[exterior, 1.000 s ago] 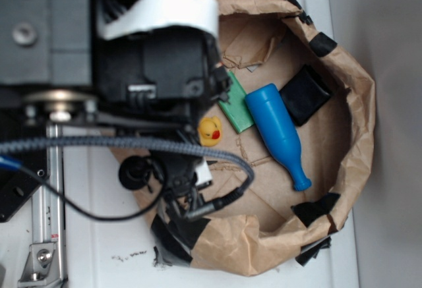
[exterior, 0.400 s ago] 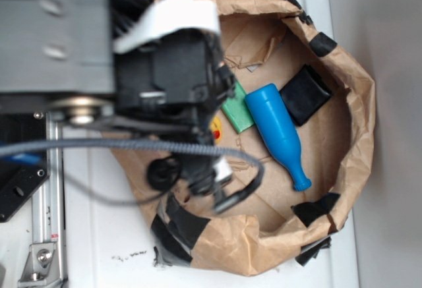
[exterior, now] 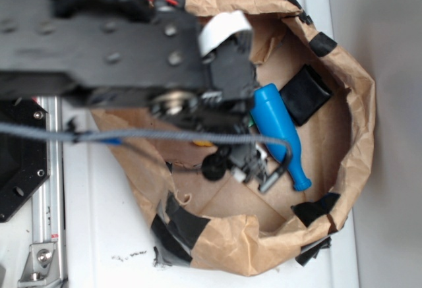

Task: Grab the yellow duck.

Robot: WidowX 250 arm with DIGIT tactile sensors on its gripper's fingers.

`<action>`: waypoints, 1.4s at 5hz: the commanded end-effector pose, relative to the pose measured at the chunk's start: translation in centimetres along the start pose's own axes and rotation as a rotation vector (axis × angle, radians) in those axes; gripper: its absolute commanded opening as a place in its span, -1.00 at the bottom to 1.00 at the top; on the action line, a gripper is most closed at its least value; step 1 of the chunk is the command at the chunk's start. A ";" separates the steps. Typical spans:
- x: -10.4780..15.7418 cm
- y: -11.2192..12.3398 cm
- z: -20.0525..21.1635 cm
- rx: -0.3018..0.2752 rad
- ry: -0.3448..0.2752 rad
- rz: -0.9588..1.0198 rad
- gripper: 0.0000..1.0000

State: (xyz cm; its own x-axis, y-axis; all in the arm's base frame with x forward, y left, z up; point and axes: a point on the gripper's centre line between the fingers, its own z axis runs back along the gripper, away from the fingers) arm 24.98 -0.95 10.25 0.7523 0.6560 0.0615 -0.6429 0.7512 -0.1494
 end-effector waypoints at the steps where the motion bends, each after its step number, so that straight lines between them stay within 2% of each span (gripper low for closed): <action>1: -0.1 0.3 -2.5 0.016 -0.028 -0.028 1.00; 2: 0.2 -0.4 -2.7 -0.004 -0.018 -0.029 1.00; 7: 0.3 -0.3 -2.6 -0.004 -0.020 -0.027 1.00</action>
State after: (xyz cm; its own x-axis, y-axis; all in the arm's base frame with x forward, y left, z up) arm 25.01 -1.51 6.69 0.7749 0.6304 0.0453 -0.6221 0.7734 -0.1220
